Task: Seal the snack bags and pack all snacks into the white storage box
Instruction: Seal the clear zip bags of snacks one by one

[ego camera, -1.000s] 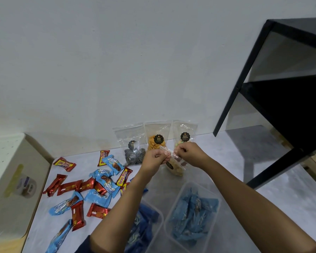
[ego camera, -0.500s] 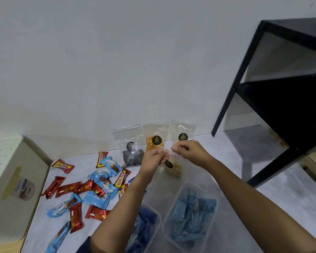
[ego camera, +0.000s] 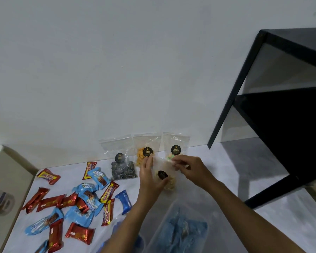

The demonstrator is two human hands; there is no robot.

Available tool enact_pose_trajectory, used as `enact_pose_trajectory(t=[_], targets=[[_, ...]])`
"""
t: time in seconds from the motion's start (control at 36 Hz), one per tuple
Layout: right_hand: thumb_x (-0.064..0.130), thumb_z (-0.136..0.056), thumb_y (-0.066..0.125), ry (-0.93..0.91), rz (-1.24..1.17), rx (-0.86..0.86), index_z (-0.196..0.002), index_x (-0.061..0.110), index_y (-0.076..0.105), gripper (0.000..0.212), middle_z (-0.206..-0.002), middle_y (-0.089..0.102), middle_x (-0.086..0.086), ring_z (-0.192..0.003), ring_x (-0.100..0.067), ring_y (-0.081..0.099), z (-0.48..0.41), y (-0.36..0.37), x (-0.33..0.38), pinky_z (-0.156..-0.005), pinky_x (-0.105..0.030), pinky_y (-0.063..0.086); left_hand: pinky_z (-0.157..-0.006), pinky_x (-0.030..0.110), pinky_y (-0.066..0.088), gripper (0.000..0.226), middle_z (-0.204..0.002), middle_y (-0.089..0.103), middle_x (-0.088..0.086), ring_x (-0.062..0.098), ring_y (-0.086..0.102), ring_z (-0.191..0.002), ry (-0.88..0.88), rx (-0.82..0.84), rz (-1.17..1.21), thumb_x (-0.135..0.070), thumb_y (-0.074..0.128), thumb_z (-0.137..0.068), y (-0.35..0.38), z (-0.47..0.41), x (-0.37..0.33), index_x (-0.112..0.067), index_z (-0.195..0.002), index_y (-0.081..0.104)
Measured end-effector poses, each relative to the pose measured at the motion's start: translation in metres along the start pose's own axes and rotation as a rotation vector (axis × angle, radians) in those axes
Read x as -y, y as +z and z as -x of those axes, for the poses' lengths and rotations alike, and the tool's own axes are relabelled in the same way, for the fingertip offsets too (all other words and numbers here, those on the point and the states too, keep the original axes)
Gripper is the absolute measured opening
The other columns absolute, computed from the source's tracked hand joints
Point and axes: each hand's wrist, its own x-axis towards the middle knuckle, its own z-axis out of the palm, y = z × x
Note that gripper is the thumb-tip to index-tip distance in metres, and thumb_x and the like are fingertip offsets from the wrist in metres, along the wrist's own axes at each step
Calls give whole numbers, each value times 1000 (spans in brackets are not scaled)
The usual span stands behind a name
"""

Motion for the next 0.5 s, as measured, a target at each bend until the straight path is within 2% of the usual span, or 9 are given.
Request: enact_pose_trajectory(t=[0.11, 0.19, 0.28, 0.36, 0.5], targets=[[12, -89, 62, 17, -5, 14, -109, 14, 68, 22, -95, 67, 10, -84, 12, 61, -13, -13, -12, -73, -4, 44, -106, 5, 17, 92, -148, 29, 1, 13, 26, -139, -52, 91, 95, -5, 75, -71, 17, -6, 3, -14, -145, 21], [9, -89, 60, 8, 18, -15, -109, 17, 68, 23, -94, 67, 13, -84, 13, 60, -23, -19, -23, -73, -5, 44, -106, 8, 23, 98, -150, 26, 2, 14, 30, -136, -49, 114, 107, -7, 75, -74, 30, -15, 4, -30, -144, 10], [8, -88, 61, -13, 48, -78, -107, 15, 70, 22, -95, 69, 9, -83, 5, 63, -33, -22, -32, -73, -6, 46, -94, 2, 31, 103, -137, 36, 0, 13, 42, -119, -13, 83, 61, -6, 76, -73, 42, -24, 5, -44, -136, 3], [7, -86, 64, -42, 54, -149, -102, 8, 71, 18, -92, 70, 4, -78, -3, 64, -47, -23, -37, -70, -5, 46, -94, 12, 35, 97, -131, 38, 0, 15, 44, -116, -21, 44, 37, -6, 71, -77, 48, -31, 0, -45, -136, 5], [1, -81, 68, -42, 73, -259, -96, 5, 72, 16, -92, 68, -1, -80, -10, 64, -68, -24, -39, -72, -5, 49, -106, 42, 38, 92, -144, 29, 9, 27, 36, -129, -39, 4, -31, -13, 66, -81, 53, -42, -7, -47, -138, 2]])
